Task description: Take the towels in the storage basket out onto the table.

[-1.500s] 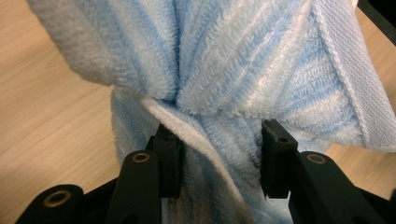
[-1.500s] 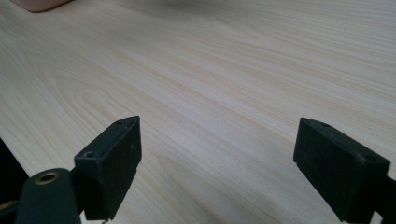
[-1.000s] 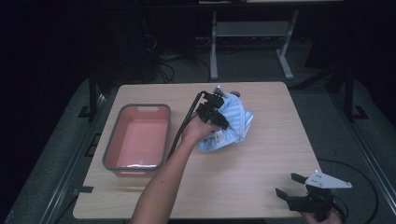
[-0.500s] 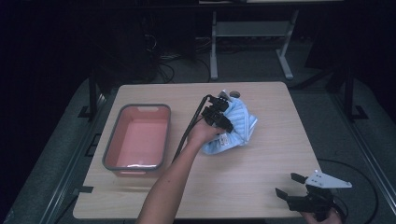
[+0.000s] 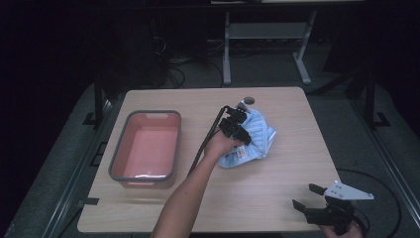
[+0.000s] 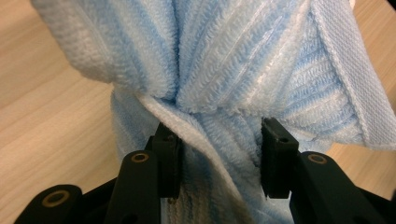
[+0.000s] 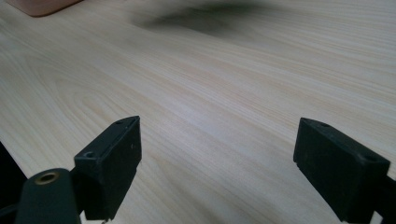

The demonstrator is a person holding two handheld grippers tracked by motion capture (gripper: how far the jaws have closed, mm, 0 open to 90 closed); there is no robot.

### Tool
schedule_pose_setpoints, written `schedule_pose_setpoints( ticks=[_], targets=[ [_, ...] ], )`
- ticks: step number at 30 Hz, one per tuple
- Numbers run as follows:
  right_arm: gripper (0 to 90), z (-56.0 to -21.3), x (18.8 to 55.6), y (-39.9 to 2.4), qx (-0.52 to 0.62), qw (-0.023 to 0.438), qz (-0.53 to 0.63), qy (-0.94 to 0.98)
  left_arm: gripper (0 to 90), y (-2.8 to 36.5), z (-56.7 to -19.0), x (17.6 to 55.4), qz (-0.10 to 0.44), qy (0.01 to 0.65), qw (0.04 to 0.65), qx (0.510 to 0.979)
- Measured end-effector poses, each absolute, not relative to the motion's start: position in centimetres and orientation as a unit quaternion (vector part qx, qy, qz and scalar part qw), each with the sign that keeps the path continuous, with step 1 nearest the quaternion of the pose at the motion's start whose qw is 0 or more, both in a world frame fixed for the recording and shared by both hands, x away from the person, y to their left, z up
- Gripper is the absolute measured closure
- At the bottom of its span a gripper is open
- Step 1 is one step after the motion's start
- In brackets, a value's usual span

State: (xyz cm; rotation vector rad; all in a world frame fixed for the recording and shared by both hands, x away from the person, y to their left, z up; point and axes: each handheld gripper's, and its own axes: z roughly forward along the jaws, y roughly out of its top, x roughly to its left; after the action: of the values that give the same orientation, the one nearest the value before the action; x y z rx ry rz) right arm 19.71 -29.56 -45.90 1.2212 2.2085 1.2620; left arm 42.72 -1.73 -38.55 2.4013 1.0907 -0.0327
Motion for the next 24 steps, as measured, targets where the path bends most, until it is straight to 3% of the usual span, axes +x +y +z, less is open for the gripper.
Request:
schedule_pose_setpoints(
  ticks=[24],
  targets=[
    [14.6,-45.9,19.7,-29.6,0.426,0.160,0.442,0.773,55.8,-2.4,-41.1,43.0,-0.016,0.417,0.243,0.876]
  ],
)
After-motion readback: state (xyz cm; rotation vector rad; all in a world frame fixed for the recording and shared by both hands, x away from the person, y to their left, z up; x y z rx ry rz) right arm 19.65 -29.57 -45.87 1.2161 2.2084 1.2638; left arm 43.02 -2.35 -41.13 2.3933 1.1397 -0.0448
